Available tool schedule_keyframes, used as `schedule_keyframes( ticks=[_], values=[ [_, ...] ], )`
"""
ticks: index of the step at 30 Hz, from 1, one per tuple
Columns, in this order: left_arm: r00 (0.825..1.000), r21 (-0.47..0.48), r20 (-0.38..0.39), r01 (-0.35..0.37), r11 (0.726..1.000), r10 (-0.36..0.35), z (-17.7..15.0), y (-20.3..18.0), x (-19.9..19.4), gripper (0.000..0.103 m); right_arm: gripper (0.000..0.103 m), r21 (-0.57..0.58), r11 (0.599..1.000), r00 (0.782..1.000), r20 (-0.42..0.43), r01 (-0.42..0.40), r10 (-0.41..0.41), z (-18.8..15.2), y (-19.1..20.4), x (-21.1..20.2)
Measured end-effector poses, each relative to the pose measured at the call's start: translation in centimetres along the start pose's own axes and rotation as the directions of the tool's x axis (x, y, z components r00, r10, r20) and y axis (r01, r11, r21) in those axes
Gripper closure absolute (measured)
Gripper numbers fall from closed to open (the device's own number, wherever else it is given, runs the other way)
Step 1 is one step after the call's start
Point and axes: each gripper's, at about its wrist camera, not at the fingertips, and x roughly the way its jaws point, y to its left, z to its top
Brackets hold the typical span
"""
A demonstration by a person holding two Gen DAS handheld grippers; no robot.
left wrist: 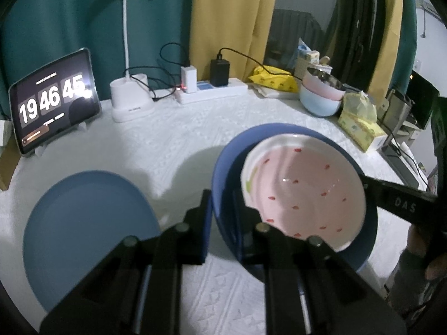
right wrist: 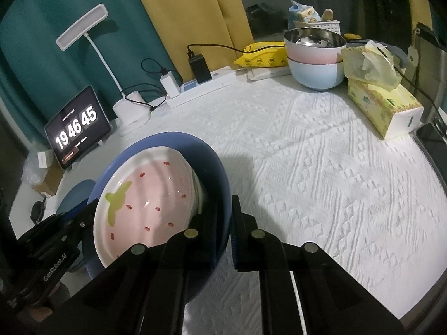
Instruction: Organize plates and bowls
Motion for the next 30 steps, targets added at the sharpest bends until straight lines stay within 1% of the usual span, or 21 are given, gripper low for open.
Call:
schedule_keyframes(
  ticks=[7, 15, 30],
  values=[
    [1.000, -0.002, 0.011, 0.007, 1.000, -0.007, -0.3, -0.2, -0.3, 0.090, 0.093, 0.003, 1.000, 1.000, 0.016, -0.001, 0.001, -0.3, 0.0, -0.5],
    [0.999, -0.002, 0.038, 0.014, 1.000, -0.014, 0.1, -0.4, -1.3, 0.090, 0.093, 0.007, 1.000, 0.999, 0.041, -0.009, 0.009, -0.2, 0.0, -1.5],
    [0.997, -0.028, 0.083, 0.006, 1.000, -0.003, 0.5, 0.7, -3.7, 0.090, 0.093, -0.027, 0.999, 0.997, 0.076, -0.029, 0.031, 0.5, 2.0, -3.2]
  ],
)
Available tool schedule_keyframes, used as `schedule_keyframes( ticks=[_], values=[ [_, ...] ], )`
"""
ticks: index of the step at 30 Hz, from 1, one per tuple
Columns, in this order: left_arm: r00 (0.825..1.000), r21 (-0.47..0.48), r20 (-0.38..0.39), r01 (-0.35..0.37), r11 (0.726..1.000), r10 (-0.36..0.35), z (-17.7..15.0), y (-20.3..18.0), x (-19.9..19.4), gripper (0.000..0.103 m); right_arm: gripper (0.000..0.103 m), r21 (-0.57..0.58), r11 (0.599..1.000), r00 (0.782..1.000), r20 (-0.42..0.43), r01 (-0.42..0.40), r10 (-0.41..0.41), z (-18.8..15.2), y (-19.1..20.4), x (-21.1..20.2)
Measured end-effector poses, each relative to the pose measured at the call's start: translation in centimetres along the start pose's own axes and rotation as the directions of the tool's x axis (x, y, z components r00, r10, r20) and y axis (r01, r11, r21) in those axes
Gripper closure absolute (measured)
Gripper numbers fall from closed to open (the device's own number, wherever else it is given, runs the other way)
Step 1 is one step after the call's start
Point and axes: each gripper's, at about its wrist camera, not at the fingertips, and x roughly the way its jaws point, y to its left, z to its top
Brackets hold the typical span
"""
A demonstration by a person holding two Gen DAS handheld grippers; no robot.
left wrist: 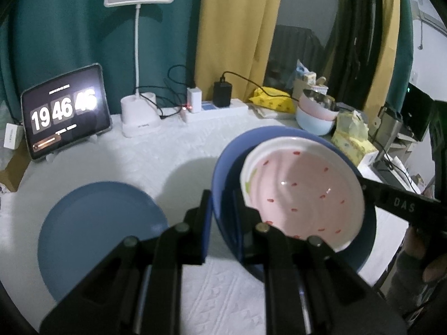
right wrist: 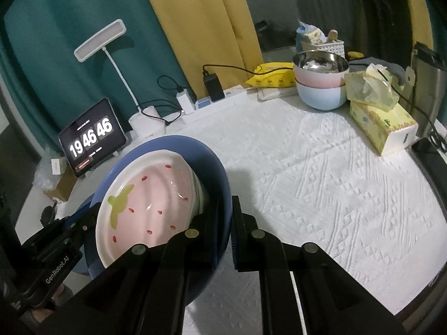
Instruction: Organize plates and bowls
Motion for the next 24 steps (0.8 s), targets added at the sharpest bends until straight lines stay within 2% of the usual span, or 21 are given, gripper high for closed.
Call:
schedule_keyframes(
  ticks=[24],
  values=[
    [0.996, -0.056, 0.074, -0.039, 0.998, 0.043, 1.9, 5.4, -3.3, 0.090, 0.093, -0.077, 0.995, 0.998, 0.027, -0.056, 0.058, 2.6, 6.5, 0.4]
  ],
)
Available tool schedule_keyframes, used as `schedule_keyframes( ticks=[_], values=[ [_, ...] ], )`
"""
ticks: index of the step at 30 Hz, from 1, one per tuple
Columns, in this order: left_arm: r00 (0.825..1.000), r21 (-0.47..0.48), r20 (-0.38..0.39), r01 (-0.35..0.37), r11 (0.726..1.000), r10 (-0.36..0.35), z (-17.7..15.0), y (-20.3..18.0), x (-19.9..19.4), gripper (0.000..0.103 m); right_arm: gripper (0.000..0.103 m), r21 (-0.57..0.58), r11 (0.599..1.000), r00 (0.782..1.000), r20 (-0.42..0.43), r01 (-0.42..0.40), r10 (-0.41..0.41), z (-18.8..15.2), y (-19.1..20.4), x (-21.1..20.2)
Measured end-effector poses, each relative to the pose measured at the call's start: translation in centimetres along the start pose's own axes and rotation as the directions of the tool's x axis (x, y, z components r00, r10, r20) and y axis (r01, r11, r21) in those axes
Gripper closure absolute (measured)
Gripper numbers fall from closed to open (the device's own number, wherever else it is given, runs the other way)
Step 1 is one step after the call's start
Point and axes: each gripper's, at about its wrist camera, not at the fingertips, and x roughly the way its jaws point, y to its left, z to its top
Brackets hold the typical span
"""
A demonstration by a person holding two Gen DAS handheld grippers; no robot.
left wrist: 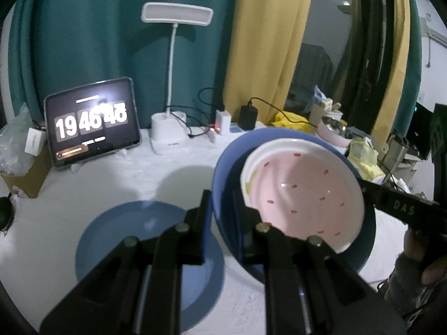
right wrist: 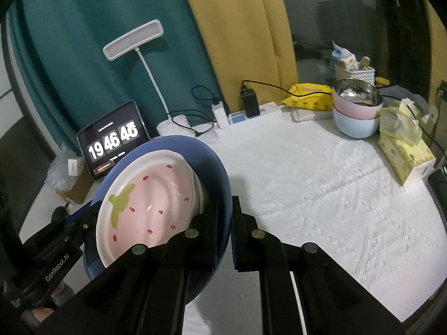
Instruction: Organize plates and bowls
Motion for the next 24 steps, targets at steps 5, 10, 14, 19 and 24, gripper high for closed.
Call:
schedule_keyframes(
  ticks=[5, 10, 14, 19, 24],
  values=[
    [1.000, -0.021, 0.008, -0.019, 1.000, 0.019, 0.2, 1.9, -0.4, 0.090, 0.093, -0.023, 1.000, 1.000, -0.012, -0.018, 0.018, 0.3, 1.8, 1.0],
    [0.999, -0.037, 0.008, -0.043, 0.998, 0.043, 0.4, 4.0, -0.3, 0.090, 0.093, -0.047, 0.998, 0.999, -0.034, -0.028, 0.026, 0.4, 3.7, 2.5],
    [0.998, -0.050, 0.004, -0.057, 0.997, 0.057, 0.3, 5.9, -0.3, 0.090, 0.093, -0.058, 0.998, 0.998, -0.049, -0.038, 0.035, 0.3, 5.3, 3.6],
    [0.997, -0.081, -0.008, -0.074, 0.994, 0.073, -0.1, 8.2, -0.1, 0.090, 0.093, -0.073, 0.996, 0.996, -0.082, -0.053, 0.047, 0.2, 7.1, 5.4],
    [0.995, -0.112, -0.023, -0.096, 0.989, 0.094, -0.8, 10.4, 0.0, 0.090, 0.093, -0.097, 0.993, 0.992, -0.116, -0.069, 0.057, -0.1, 9.1, 7.1]
  ],
)
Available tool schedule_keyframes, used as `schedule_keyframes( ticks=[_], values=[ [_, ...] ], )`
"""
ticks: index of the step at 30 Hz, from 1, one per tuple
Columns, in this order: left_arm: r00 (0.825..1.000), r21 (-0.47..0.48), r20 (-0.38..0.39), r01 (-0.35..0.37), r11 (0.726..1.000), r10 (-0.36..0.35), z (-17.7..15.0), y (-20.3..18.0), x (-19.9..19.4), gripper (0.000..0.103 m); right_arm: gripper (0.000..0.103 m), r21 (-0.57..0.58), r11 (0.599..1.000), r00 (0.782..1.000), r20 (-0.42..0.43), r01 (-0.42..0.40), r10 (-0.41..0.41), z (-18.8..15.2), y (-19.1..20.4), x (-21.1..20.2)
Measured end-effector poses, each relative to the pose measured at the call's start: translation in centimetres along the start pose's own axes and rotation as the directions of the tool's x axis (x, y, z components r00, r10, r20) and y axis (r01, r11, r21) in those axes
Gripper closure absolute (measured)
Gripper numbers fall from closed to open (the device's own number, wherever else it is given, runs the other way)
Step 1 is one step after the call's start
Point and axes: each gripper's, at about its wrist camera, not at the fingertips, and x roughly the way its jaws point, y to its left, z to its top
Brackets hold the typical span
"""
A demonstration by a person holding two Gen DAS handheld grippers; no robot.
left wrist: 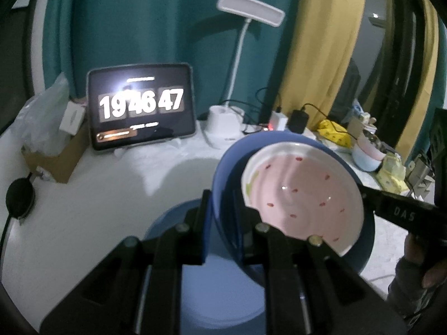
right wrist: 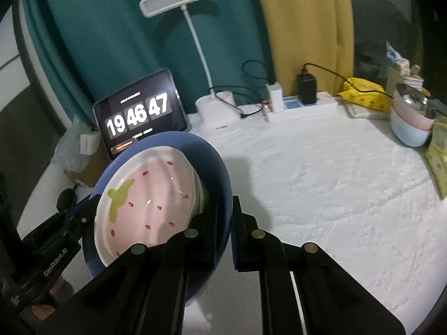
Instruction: Organize plates and bowls
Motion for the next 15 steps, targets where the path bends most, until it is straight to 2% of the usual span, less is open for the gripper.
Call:
schedule_keyframes(
  ticks=[9, 15],
  values=[
    [0.998, -0.035, -0.042, -0.056, 0.998, 0.054, -0.8, 3.0, 1.0, 0.090, 0.093, -0.008, 1.000, 0.997, -0.072, -0.028, 0.027, -0.5, 1.7, 3.5],
    [0.997, -0.037, -0.049, -0.065, 0.997, 0.063, -0.6, 4.0, 1.5, 0.090, 0.092, -0.001, 0.999, 0.994, -0.098, -0.040, 0.039, -0.5, 2.1, 4.7]
  ],
)
